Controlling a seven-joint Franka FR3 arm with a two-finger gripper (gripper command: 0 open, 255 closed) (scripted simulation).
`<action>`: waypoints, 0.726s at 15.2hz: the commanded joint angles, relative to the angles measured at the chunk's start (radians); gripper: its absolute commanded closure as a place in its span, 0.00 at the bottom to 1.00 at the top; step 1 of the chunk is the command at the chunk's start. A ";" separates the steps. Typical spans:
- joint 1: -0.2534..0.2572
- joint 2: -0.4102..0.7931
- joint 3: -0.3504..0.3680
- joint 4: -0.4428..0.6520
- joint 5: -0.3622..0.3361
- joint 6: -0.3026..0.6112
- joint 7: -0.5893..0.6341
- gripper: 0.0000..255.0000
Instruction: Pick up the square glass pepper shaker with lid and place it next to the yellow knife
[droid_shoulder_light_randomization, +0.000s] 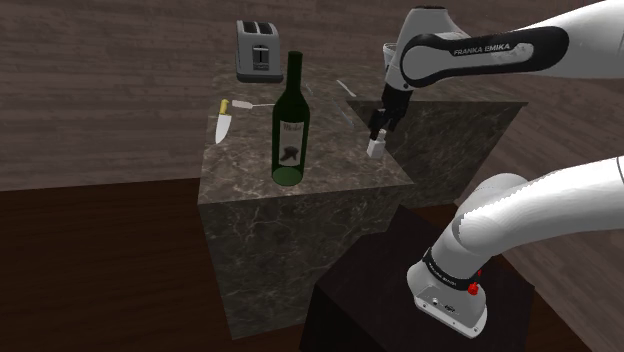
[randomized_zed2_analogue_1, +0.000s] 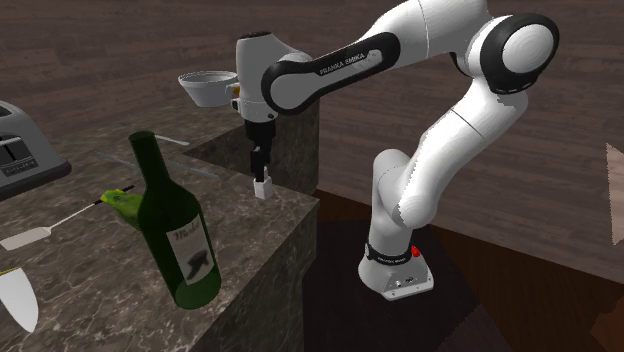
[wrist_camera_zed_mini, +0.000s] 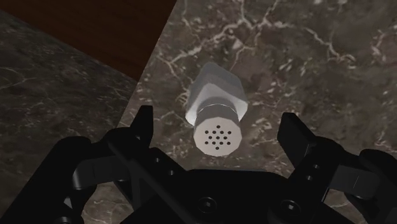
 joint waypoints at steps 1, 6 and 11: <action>0.000 0.004 -0.001 -0.004 0.000 0.008 0.001 0.00; 0.000 0.004 -0.001 -0.004 0.000 0.008 0.001 0.00; 0.000 0.004 -0.001 -0.004 0.000 0.009 0.001 1.00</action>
